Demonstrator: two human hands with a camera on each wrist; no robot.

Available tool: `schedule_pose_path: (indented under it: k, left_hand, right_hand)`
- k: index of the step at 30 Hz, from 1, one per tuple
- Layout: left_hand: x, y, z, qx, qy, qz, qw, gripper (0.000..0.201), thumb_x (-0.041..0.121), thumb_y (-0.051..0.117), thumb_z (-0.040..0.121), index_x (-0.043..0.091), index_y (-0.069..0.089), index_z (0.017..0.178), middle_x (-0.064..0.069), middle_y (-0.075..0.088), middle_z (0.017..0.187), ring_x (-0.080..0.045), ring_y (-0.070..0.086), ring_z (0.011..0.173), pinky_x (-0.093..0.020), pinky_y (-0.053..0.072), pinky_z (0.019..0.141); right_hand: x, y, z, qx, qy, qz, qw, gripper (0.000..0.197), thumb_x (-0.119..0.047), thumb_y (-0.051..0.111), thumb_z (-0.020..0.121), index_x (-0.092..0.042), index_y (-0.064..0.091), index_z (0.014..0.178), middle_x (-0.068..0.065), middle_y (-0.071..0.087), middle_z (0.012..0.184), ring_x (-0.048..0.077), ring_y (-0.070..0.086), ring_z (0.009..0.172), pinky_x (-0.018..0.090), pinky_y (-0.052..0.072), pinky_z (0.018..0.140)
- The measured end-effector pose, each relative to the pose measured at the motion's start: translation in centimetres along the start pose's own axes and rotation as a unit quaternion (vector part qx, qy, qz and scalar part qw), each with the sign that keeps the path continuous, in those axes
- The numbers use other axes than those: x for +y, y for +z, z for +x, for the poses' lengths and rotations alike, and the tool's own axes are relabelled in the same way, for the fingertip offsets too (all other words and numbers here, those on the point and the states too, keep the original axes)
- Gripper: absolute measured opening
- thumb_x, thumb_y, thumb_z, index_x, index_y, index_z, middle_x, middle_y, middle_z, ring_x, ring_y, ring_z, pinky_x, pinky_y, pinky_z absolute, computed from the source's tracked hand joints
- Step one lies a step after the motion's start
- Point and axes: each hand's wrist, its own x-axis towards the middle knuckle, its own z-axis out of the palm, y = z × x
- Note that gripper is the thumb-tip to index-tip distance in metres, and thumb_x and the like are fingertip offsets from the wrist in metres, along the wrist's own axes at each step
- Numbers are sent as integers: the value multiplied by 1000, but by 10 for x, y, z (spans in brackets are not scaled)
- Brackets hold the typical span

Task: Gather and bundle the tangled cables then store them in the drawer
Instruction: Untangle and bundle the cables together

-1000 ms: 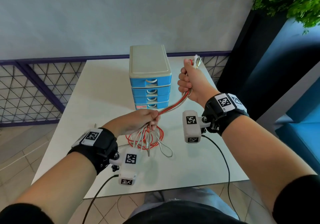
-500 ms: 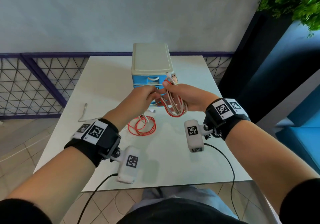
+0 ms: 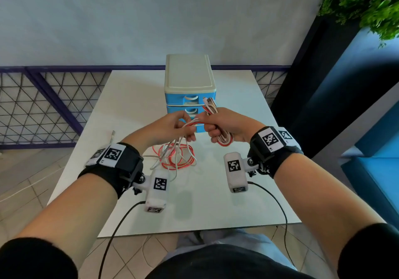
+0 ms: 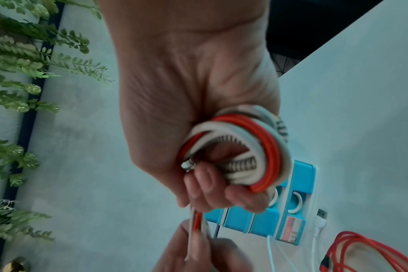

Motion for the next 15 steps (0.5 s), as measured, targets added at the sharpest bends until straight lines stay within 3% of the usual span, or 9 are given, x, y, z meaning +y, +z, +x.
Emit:
schedule_pose_path:
  k: [2,4,7,10,13,15]
  left_hand:
    - [-20,-2,-5,-31,-25,83,996,18,30,67,84,17,55,87,6,69,81,-9,58,68,-26,49,67]
    - [-42,0,-12,-46,-42,79,995,14,27,64,84,17,55,84,1,70,79,-13,60,72,-35,49,75]
    - [-62,7,-15,-17,-46,93,994,13,23,58,90,18,51,81,0,68,73,-12,57,66,-27,45,67]
    - [-68,13,-15,18,-43,135,990,15,24,55,91,19,48,79,4,60,69,-11,50,60,-27,41,66]
    - [-78,14,-15,47,-72,169,982,15,27,57,90,29,50,78,8,58,74,-15,54,70,-28,41,70]
    - [-82,12,-15,36,-83,173,981,14,41,63,80,33,51,78,10,63,82,-19,62,86,-30,46,80]
  right_hand:
    - [-3,-6,0,48,-6,36,998,12,-18,50,98,-13,47,88,-4,34,53,5,30,38,19,34,41]
    - [-10,-13,-2,86,-12,46,995,15,-17,49,99,-14,46,84,-4,34,52,5,29,38,19,34,40]
    - [-18,-21,-6,128,-20,33,991,18,-18,49,98,-14,46,81,-3,35,54,7,30,40,21,36,42]
    - [-23,-21,-6,159,-29,43,986,18,-18,49,98,-13,49,81,-3,37,53,7,30,40,22,35,43]
    - [-25,-22,-8,173,-31,53,983,17,-18,50,98,-13,50,82,-4,38,51,7,30,39,22,35,42]
    - [-23,-22,-9,171,-29,34,984,17,-18,50,97,-13,48,81,-4,38,51,7,30,40,23,35,45]
